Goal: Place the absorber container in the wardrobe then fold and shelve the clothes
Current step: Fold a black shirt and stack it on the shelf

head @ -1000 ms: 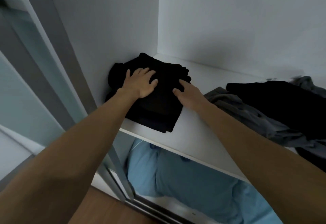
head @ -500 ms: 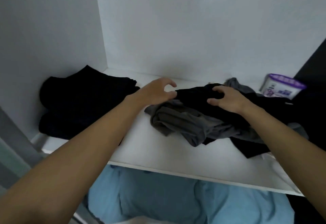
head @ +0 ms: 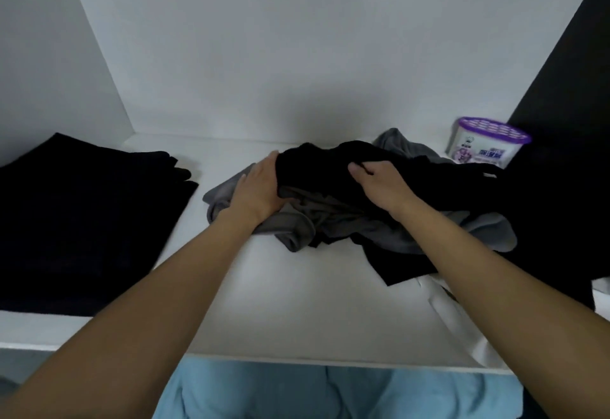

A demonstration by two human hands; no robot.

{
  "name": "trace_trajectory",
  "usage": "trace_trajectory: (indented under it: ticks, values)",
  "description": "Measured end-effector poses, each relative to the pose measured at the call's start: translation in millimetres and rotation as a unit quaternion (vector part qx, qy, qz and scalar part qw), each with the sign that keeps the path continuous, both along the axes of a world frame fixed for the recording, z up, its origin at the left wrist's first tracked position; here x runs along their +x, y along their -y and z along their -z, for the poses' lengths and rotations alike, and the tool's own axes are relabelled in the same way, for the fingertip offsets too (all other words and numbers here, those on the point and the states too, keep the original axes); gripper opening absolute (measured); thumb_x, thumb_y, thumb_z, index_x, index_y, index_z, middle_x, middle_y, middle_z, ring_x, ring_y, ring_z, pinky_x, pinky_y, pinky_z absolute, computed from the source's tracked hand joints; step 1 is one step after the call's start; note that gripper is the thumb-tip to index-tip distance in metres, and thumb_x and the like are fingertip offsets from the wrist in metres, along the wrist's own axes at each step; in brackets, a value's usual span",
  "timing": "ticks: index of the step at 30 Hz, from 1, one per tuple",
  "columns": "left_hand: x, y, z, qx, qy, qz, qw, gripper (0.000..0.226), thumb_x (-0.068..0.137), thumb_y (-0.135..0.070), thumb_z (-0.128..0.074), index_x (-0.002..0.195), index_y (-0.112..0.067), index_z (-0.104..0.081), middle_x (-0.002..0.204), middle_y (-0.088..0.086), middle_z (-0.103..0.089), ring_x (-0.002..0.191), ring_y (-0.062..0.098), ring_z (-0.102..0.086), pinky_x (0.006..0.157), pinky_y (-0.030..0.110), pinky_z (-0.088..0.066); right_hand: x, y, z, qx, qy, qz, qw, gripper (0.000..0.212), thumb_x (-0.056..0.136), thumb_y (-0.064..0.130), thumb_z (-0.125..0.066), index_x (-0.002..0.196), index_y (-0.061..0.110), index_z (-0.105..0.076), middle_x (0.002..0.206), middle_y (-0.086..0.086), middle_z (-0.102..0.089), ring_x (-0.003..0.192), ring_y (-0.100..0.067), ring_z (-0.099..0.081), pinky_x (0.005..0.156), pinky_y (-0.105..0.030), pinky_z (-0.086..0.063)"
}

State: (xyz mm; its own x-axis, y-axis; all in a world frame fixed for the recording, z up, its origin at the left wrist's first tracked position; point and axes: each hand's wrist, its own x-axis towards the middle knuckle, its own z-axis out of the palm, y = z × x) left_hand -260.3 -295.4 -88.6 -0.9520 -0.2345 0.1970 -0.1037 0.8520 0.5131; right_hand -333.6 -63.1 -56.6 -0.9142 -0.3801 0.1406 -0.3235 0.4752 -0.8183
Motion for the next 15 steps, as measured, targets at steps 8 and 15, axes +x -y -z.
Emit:
trace_trajectory:
  ticks: [8,15]
  values:
    - [23.1,-17.1,-27.2,0.059,-0.064,-0.022,0.996,0.086,0.085,-0.034,-0.076,0.152,-0.013,-0.027,0.148,0.01,-0.044,0.128,0.027,-0.051,0.109,0.039,-0.038,26.8,-32.4,-90.3,-0.431,0.084,0.093,0.894,0.027,0.101,0.04,-0.053,0.109,0.022,-0.072,0.107,-0.002,-0.077,0.101,-0.019,-0.073,0.091,-0.039,-0.059]
    - [56.9,-75.6,-91.9,0.383,0.013,0.162,0.91,0.117,0.076,-0.033,-0.086,0.158,-0.031,-0.001,0.155,-0.001,-0.037,0.131,0.015,-0.045,0.107,0.041,-0.046,135.3,-52.3,-140.3,-0.47,0.037,0.067,0.88,0.037,0.105,0.034,-0.046,0.128,0.01,-0.063,0.121,-0.01,-0.072,0.113,-0.024,-0.068,0.102,-0.043,-0.053]
